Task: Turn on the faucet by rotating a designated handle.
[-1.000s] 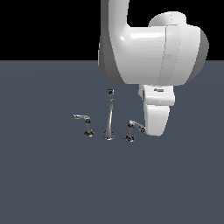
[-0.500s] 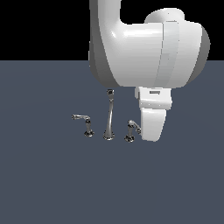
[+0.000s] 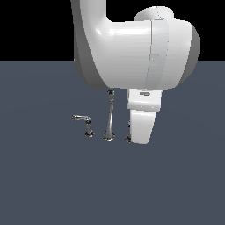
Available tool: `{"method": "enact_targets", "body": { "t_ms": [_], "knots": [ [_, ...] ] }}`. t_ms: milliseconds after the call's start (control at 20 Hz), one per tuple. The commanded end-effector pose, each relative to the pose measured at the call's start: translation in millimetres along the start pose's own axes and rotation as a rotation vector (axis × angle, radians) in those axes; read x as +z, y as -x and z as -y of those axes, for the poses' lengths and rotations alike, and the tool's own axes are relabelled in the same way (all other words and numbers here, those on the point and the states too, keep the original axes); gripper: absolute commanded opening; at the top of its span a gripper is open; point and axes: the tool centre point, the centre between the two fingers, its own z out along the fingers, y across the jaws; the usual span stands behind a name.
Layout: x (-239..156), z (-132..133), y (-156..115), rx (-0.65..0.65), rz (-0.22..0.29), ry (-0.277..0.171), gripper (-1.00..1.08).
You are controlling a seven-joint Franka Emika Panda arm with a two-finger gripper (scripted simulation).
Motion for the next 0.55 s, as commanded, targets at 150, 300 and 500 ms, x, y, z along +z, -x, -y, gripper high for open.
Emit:
{"method": "enact_targets", "body": {
  "t_ms": [150, 300, 500],
  "knots": [
    [0.1, 4.5, 33.4, -0.027, 0.003, 0.001, -1.00],
    [0.1, 7.0, 50.6, -0.037, 0.004, 0.002, -1.00],
    [0.0, 9.3, 67.7, -0.047, 0.005, 0.002, -1.00]
  ]
}}
